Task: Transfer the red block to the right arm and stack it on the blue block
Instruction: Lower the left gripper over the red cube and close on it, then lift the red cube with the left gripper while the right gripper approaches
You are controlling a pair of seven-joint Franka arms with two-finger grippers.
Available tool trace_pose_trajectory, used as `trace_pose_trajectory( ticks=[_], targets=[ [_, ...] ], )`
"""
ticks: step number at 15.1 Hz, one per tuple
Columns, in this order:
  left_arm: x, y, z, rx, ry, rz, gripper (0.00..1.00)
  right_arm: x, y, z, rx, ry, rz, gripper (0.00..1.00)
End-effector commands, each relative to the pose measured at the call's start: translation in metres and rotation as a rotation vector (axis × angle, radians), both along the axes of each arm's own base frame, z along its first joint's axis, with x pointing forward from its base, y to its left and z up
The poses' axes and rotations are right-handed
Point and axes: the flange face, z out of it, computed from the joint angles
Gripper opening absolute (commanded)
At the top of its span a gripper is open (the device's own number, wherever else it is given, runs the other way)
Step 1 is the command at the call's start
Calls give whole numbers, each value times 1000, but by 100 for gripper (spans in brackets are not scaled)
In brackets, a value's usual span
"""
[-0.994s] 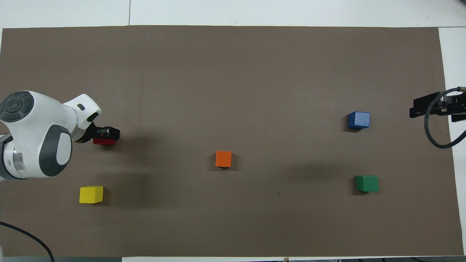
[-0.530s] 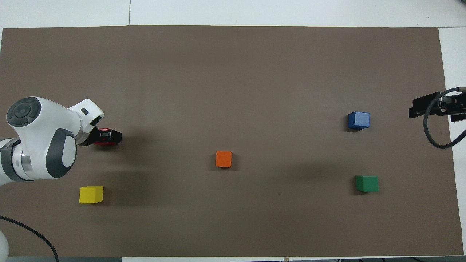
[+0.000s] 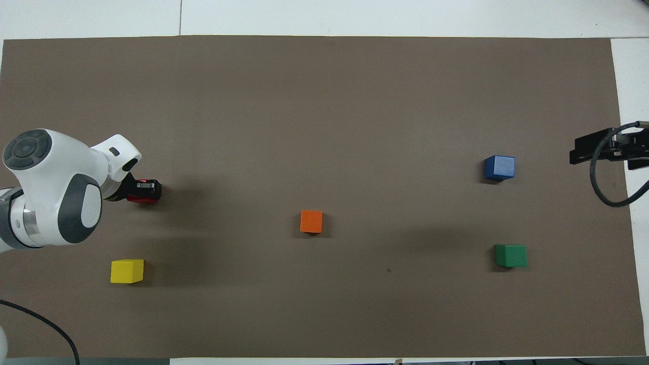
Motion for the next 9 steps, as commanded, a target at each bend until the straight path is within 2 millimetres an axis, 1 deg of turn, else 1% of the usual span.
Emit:
trace_pose_trajectory(
  ticks=[1,3,4,6,8,9],
  targets=[
    [15,2,41,-58,42,173,0,-6,1,1,16,-2,16,100],
    [23,-9,70,-65,58,238,0,-3,0,-1,22,-6,20,100],
    [26,-15,83,-77,71,299,0,-2,2,-2,35,-15,22,100],
    [30,-33,103,-157,104,476,0,3,5,-7,93,-23,60,100],
    [25,-69,126,-206,108,588,0,9,6,-18,213,-17,52,100],
    [22,-84,132,-219,119,644,0,11,3,-27,303,-13,52,100]
  ],
)
